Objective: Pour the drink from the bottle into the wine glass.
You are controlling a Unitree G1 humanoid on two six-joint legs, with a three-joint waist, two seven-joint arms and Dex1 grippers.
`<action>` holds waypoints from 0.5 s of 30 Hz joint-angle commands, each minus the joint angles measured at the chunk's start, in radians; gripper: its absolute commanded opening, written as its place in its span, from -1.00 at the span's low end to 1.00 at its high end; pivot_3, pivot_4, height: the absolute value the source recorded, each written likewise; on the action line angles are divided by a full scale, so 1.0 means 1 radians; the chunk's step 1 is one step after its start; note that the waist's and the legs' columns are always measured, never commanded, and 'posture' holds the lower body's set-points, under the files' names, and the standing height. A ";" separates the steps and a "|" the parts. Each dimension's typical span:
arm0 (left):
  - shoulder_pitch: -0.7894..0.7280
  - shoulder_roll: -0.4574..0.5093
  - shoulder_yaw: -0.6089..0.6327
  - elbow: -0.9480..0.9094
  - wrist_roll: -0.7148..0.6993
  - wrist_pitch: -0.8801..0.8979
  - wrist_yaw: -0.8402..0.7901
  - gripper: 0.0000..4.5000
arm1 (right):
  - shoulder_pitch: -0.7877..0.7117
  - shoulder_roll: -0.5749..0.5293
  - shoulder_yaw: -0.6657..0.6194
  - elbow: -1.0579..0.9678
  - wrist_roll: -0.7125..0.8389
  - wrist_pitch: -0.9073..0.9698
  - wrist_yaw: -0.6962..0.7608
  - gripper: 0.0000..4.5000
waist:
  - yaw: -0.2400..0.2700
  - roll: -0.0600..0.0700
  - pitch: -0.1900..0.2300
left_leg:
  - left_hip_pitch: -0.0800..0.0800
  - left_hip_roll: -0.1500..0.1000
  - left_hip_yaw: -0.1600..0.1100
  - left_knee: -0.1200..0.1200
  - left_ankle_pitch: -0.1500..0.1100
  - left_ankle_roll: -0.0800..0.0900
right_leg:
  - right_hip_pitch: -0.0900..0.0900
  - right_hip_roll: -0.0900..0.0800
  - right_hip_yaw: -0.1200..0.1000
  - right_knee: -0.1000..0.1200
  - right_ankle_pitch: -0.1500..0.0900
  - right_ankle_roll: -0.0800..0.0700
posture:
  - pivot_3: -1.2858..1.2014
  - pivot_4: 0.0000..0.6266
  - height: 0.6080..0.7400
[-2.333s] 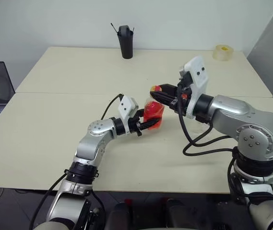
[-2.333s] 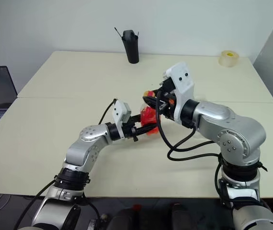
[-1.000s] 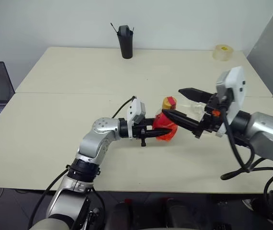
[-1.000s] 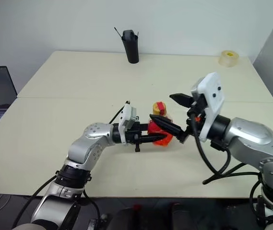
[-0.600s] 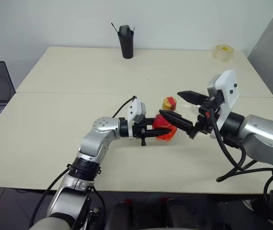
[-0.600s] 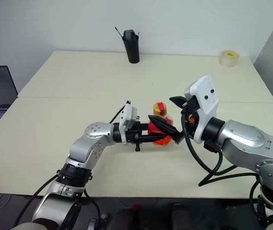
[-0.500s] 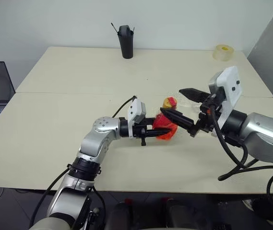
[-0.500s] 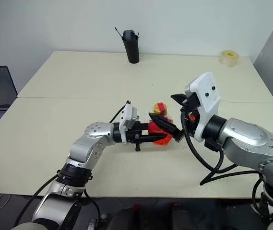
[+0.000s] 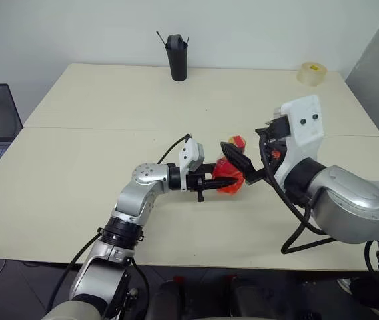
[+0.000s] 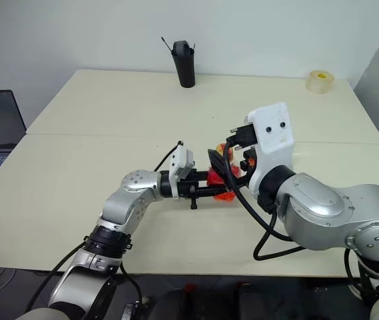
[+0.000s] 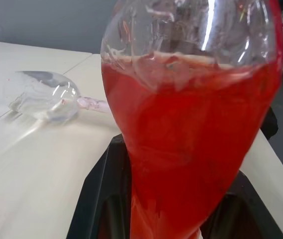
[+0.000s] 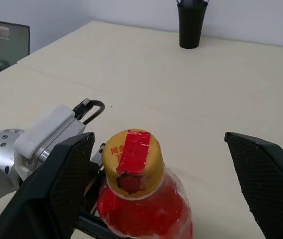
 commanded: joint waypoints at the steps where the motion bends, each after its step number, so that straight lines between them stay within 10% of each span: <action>1: -0.041 -0.011 0.000 -0.009 -0.008 -0.029 -0.011 -0.45 | -0.029 -0.022 0.003 -0.031 0.025 -0.041 -0.023 0.44 | 0.000 0.000 0.000 | 0.000 0.000 0.000 0.000 0.000 0.000 | 0.000 0.000 0.000 0.000 0.000 0.000 | 0.03 -0.52 1.00; 7: -0.039 -0.007 0.006 0.000 -0.001 -0.036 -0.016 -0.45 | -0.039 -0.047 0.017 -0.024 0.025 -0.051 0.001 -0.44 | 0.000 0.000 0.000 | 0.000 0.000 -0.001 0.000 0.000 0.000 | 0.000 0.000 0.000 -0.001 0.000 0.000 | 0.03 -0.52 1.00; 15: -0.043 -0.013 0.006 -0.003 -0.002 -0.028 -0.005 -0.48 | 0.006 -0.150 -0.038 0.016 -0.153 -0.001 0.372 -0.47 | 0.002 0.000 0.000 | -0.001 0.000 -0.001 0.000 0.000 0.000 | 0.000 0.000 -0.001 -0.001 0.000 0.000 | 0.03 -0.52 1.00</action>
